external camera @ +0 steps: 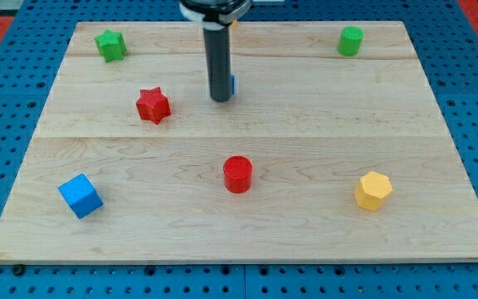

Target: Move your arm left to the green circle

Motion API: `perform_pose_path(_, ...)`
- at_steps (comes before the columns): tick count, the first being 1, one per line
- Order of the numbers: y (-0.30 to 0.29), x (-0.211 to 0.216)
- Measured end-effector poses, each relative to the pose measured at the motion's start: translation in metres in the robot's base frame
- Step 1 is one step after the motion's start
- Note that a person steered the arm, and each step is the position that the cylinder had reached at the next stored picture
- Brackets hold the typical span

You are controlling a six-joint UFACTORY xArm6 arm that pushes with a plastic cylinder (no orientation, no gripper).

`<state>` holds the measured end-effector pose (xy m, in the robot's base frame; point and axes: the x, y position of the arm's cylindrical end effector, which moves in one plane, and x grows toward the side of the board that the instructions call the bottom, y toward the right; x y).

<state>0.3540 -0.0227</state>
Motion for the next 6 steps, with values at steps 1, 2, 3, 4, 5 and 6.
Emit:
perform_pose_path(1, 0.004, -0.041)
perform_pose_path(2, 0.004, -0.075)
perform_pose_path(3, 0.015, -0.072)
perform_pose_path(4, 0.053, -0.04)
perform_pose_path(5, 0.089, -0.082)
perform_pose_path(6, 0.114, -0.09)
